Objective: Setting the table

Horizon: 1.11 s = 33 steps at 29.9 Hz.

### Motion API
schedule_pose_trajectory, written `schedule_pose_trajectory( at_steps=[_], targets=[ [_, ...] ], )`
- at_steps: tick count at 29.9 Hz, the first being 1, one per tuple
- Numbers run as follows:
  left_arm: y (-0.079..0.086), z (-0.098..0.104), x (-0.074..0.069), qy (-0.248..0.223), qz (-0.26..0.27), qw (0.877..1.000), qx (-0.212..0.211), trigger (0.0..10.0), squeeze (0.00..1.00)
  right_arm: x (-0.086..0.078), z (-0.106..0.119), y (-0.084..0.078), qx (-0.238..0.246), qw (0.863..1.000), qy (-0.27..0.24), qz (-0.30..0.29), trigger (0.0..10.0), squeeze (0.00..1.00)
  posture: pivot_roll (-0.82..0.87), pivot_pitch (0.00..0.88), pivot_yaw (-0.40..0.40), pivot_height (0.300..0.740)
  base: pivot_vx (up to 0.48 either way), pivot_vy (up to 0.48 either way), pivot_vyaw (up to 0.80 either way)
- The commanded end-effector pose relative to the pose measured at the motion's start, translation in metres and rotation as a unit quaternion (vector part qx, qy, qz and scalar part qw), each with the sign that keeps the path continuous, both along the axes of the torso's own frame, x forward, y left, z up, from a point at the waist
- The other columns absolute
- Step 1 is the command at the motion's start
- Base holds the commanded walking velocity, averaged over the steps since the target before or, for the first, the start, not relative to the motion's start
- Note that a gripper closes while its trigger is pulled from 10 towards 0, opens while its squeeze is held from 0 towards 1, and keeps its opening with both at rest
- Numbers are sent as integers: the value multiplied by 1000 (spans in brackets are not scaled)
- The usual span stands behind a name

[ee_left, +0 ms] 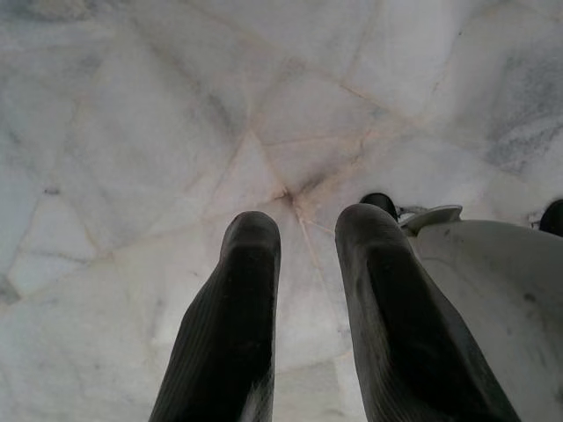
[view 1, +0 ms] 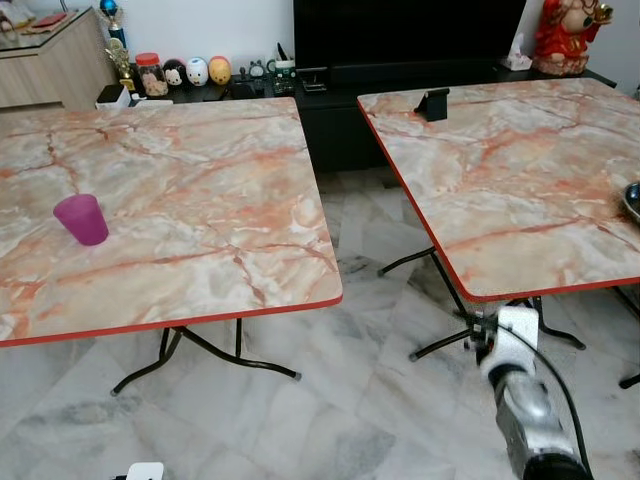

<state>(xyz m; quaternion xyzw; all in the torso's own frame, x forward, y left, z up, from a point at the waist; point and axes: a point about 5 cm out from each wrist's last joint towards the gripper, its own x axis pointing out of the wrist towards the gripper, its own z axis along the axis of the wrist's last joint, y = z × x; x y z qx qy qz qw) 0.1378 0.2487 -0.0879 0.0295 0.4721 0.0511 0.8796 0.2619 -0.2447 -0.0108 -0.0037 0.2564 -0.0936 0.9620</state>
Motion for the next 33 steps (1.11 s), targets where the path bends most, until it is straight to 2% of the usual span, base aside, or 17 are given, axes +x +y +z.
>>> schedule_pose_trajectory(
  at_steps=[1, 3, 6, 8, 11, 15, 19, 22, 26, 33],
  targets=[
    [0, 0, -1, -2, 9, 1000, 0, 10000, 0, -18, -20, 5, 7, 998, 56, 13, 10000, 0, -38, 0, 15, 740, 0, 0, 0],
    [0, 0, -1, -2, 10, 1000, 0, 10000, 0, -22, -24, 6, 7, 998, 68, 19, 10000, 0, -38, 0, 15, 740, 0, 0, 0],
    [1, 0, -1, -2, 11, 1000, 0, 10000, 0, -46, -44, 13, 35, 992, 123, 22, 10000, 0, -44, 0, 20, 740, 0, 0, 0],
    [1, 0, -1, -2, 10, 1000, 0, 10000, 0, -49, -47, 15, 39, 990, 131, 23, 10000, 0, -44, 0, 20, 740, 0, 0, 0],
    [0, -1, -2, -1, 14, 1000, 0, 10000, 0, -72, -62, 20, 43, 981, 187, 25, 10000, 0, -31, 0, 18, 740, 0, 0, 0],
    [1, -1, -2, -1, 19, 1000, 0, 10000, 0, -78, -66, 21, 36, 977, 207, 29, 10000, 0, -36, 0, 22, 740, 0, 0, 0],
    [1, -1, -3, 2, 17, 1000, 1, 10000, 0, -77, -66, 23, 40, 979, 198, 36, 10000, 0, -41, 0, 25, 740, 0, 169, 0],
    [1, -1, -4, 4, 15, 1000, 2, 10000, 0, -78, -67, 25, 36, 977, 206, 49, 10000, 0, -39, 0, 22, 740, 0, 337, 800],
    [3, -1, -4, 3, 16, 1000, 2, 10000, 0, -82, -68, 23, 54, 978, 202, 14, 10000, 0, -32, 0, 20, 740, 0, 340, 314],
    [5, 0, -4, 4, 15, 1000, 3, 10000, 0, -83, -69, 23, 52, 978, 203, 18, 10000, 0, -40, 0, 31, 740, 0, 341, 0]
  ],
)
